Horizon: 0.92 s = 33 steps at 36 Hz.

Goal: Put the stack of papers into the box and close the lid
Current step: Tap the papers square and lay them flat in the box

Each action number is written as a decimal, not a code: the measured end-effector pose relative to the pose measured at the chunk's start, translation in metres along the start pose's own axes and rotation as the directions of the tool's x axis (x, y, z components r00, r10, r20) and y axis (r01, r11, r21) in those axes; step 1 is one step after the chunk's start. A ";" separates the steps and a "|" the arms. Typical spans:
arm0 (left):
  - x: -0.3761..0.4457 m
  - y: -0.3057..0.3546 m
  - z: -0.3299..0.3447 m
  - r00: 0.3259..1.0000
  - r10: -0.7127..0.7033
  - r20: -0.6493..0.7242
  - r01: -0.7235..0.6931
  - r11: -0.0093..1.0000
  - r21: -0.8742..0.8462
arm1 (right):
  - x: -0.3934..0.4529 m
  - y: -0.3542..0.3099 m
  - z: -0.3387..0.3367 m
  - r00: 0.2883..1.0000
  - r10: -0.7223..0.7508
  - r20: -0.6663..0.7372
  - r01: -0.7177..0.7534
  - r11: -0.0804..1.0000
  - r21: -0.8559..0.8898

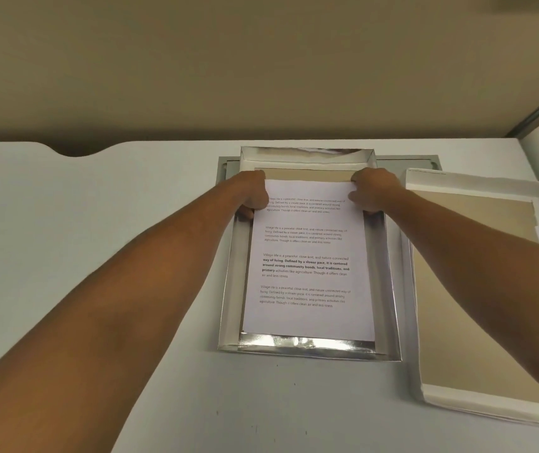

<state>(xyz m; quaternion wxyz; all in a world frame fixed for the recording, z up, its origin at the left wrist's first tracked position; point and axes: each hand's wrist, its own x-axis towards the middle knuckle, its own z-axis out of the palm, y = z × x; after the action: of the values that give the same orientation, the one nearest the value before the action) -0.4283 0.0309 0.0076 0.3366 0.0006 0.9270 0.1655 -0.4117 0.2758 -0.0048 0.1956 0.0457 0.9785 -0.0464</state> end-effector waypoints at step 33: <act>-0.050 0.024 0.027 0.921 0.006 -0.389 0.041 0.993 0.113 | -0.092 0.032 0.004 0.954 0.149 -0.262 -0.093 0.973 0.213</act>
<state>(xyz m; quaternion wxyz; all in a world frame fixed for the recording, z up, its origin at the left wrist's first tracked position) -0.3757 0.0566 0.0271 0.1470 -0.0205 0.9835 0.1038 -0.3219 0.3007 0.0253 0.0543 0.1311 0.9820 -0.1246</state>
